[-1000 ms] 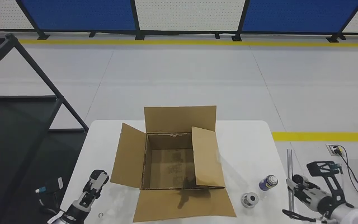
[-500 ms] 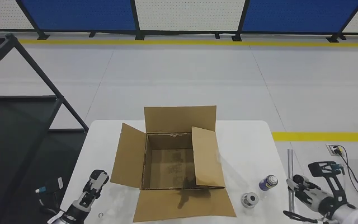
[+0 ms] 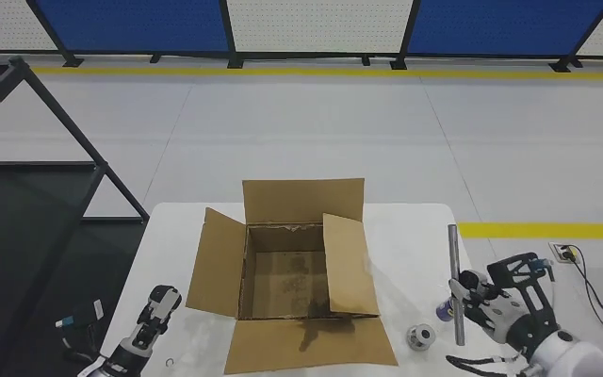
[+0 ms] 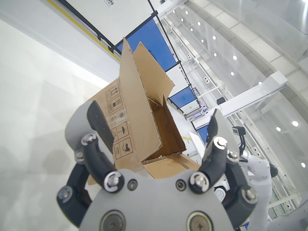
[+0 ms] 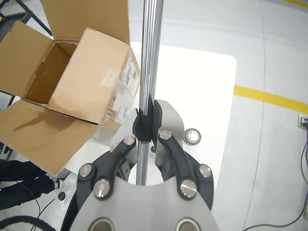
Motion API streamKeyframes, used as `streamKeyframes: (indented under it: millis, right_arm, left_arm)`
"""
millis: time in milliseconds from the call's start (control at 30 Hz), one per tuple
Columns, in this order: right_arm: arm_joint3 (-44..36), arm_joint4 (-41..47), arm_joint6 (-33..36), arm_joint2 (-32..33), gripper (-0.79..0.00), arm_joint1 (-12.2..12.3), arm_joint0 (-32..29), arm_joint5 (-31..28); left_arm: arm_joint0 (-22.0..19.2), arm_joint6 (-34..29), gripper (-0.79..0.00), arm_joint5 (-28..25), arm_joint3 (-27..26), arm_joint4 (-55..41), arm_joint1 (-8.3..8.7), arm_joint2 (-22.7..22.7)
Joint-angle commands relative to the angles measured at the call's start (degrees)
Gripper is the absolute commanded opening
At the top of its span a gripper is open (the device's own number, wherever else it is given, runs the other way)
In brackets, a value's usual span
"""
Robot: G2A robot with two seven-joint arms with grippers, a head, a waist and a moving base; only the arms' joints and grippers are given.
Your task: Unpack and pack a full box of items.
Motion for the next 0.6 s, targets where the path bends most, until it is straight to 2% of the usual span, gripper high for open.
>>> streamKeyframes:
  millis: [0,100,200,400,467,567]
  right_arm:
    - [-0.16,-2.02,0.2,-3.61,-0.785,0.13,3.14,-0.89]
    - [-0.16,-4.73,0.47,-9.9,-0.785,0.11,8.6,-0.53]
    - [-0.16,-9.09,1.23,-16.18,-0.785,-0.16,13.8,3.2]
    - [2.67,-10.77,-1.49,-29.76,-0.785,-1.66,22.01,8.68]
    - [3.91,-10.98,-2.48,-32.47,-0.785,-2.18,24.22,10.29]
    - [4.23,-11.51,-2.45,-33.09,-0.785,-2.29,24.84,10.63]
  left_arm:
    - [0.39,0.34,0.0,-0.2,0.04,-0.47,-0.02,-0.27]
    - [0.96,0.72,0.0,-0.71,0.15,-1.22,-0.04,-0.69]
    - [1.54,0.92,0.0,-1.27,0.08,-1.57,-0.07,-0.88]
    - [2.01,1.27,0.0,-1.24,-0.09,-2.15,-0.15,-0.58]
    - [2.01,1.27,0.0,-1.24,-0.09,-2.15,-0.15,-0.58]
    - [2.01,1.27,0.0,-1.24,-0.09,-2.15,-0.15,-0.58]
